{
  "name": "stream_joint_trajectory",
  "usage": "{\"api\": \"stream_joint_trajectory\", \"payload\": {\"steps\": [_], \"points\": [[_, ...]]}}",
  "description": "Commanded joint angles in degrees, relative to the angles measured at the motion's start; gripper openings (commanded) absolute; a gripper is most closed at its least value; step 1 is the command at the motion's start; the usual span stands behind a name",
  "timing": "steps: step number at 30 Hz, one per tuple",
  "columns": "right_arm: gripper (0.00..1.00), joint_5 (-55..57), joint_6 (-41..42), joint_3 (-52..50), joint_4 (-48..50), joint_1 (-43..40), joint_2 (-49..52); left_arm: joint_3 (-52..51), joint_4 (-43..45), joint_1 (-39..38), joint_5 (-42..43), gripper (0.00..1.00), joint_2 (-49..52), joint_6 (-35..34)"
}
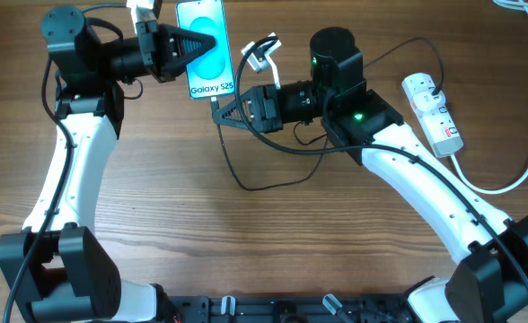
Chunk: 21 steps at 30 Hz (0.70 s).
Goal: Plug charger to phone and switch on socket
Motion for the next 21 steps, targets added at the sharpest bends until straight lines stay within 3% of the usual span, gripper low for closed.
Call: {"api": "stream_joint_trajectory", "payload": {"steps": [1,16,21], "points": [[0.04,1.95,1.51,0.28,1.07,-0.39,0.63,0.76,0.17,-0.26,2.95,0.04,-0.98,1.31],[0.04,6.71,4.28,0.28,-2.29,-0.42,0.63,0.76,0.17,-0.26,3.17,0.04,-0.98,1.31],[0.04,1.38,5.51,0.28,-0.20,-0.39,0.63,0.76,0.20,-0.11,1.53,0.04,-0.98,1.33]]}}
